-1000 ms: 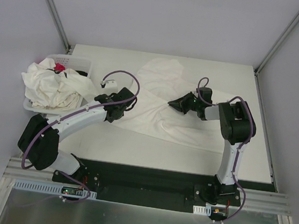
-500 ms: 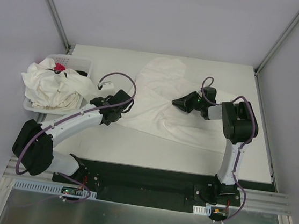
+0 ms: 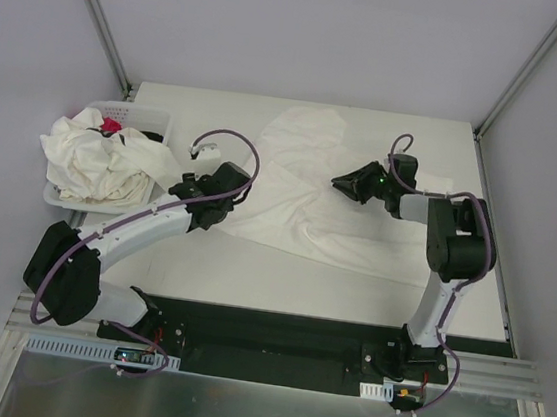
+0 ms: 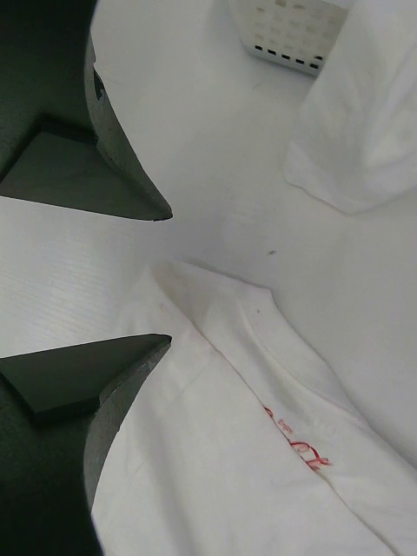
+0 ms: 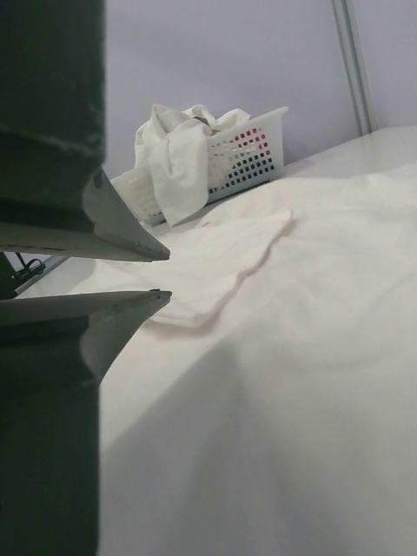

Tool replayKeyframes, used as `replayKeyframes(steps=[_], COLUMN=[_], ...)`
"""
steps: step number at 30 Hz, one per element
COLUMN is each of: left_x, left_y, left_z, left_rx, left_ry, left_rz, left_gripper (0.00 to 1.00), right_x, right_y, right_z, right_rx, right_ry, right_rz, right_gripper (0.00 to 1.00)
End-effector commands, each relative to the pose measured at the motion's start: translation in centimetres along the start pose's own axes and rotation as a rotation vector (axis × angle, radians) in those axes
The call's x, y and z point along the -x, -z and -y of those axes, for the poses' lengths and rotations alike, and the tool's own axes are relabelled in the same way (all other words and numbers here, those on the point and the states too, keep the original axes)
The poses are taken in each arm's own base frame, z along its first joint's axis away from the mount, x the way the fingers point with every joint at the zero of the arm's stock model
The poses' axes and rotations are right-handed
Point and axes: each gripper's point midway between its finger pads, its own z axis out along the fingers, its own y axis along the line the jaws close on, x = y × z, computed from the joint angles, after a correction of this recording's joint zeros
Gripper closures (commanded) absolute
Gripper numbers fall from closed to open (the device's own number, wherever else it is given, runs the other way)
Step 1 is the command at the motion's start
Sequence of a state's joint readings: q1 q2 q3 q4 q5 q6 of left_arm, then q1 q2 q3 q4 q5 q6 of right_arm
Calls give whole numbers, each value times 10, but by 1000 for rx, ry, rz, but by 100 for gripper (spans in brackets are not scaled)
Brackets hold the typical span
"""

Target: Fold and stack the t-shirts

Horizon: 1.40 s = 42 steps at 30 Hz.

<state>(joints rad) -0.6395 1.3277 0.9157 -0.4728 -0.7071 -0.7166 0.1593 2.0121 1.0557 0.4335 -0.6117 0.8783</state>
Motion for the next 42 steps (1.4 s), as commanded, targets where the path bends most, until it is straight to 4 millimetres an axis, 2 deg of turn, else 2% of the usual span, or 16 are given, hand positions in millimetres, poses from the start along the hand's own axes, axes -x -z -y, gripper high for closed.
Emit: replayKeyframes(steps=[1,3,6,7,8,12,16,22,25,26,28,29,31,32,33,42], left_x=[45,53,74,77,77,106,132,146,144,129,133,124,118,105,112,95], left_y=[-10,-18,-26,-27,-30,-32,-39,-29,-27,-34,-32,-39,-47,-57,-57,-82], left_z=[45,69,122,132,159,200,212,236,251,258,268,274,279,281,282,291], left_rx=[-113,-168,-329,-360,-462,-586,-645,-959,-1105,-1180,-1280,-1353,-1402,-1422,-1441,-1434], left_ry=[53,40,13,-10,-21,-47,-53,-28,-14,-30,-9,-23,2,5,11,21], left_rz=[130,153,209,219,217,287,308,314,318,266,251,194,118,55,57,-53], left_gripper=[46,46,46,46,46,46,46,45,45,46,46,46,47,48,47,47], right_x=[-12,-19,-27,-22,-18,12,38,41,49,53,59,64,69,73,74,100], right_y=[33,37,41,44,46,59,78,88,81,78,68,65,55,53,48,56], right_z=[-17,-10,3,6,15,8,-12,-12,-14,-18,-12,-22,-17,-24,-20,-23], right_rx=[21,13,0,-6,-31,4,60,61,73,85,79,102,105,121,119,149], right_ry=[119,125,131,136,136,117,125,147,160,169,153,162,145,148,136,117], right_rz=[37,29,20,40,67,150,208,237,248,248,233,227,211,205,192,224], right_gripper=[79,80,81,82,82,81,80,80,80,80,80,80,80,80,80,78])
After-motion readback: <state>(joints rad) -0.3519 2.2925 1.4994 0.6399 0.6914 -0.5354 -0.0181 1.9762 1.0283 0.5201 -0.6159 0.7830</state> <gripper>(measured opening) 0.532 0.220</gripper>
